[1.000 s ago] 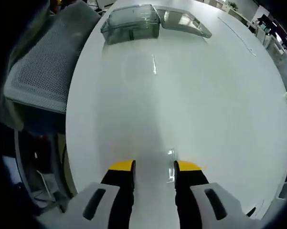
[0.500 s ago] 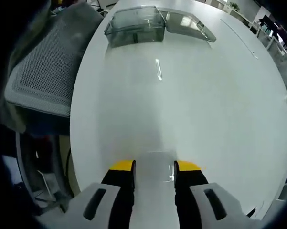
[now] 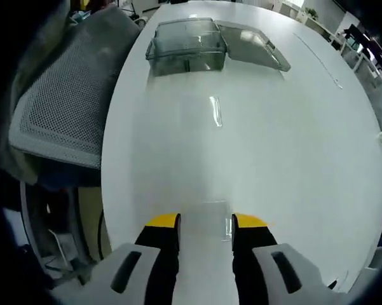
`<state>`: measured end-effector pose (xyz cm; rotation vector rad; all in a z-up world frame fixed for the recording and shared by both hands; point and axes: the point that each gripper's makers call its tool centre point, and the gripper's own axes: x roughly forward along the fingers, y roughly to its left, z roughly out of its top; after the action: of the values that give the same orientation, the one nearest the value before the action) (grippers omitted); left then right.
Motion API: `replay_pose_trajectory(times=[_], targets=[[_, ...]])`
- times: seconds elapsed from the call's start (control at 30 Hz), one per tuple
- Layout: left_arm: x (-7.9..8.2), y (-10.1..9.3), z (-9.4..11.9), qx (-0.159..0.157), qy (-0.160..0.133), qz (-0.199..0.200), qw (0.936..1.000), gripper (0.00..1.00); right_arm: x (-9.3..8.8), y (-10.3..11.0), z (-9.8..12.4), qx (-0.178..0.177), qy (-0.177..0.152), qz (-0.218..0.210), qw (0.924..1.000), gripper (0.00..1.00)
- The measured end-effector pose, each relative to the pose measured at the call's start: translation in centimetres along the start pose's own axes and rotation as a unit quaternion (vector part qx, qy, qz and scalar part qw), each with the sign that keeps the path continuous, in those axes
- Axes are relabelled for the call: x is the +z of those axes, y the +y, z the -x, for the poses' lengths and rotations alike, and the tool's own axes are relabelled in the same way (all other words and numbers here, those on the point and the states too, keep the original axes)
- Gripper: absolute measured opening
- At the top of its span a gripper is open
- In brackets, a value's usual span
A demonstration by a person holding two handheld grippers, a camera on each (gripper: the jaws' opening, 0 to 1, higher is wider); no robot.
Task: Insert the divider into the dual guide fixture by aligning both edges with the guide slots and pushing it downward to the bottom, including one-sided entry, uneven engagement, binding, and posture correction.
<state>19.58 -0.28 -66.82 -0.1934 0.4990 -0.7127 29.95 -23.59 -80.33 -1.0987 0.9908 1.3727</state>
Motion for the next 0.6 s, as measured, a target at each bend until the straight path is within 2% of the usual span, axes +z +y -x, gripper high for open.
replay_pose_trajectory(times=[0.23,0.6], targets=[[0.0,-0.2,0.2,-0.002,0.001,-0.001,1.0000,0.73,1.5,0.7,0.6,-0.008,-0.004,0.017,0.9998,0.28],[0.0,-0.8,0.5,-0.009,0.000,-0.006,0.9999,0.71,4.2,2.4,1.6,-0.020,-0.027,0.019,0.9992,0.28]])
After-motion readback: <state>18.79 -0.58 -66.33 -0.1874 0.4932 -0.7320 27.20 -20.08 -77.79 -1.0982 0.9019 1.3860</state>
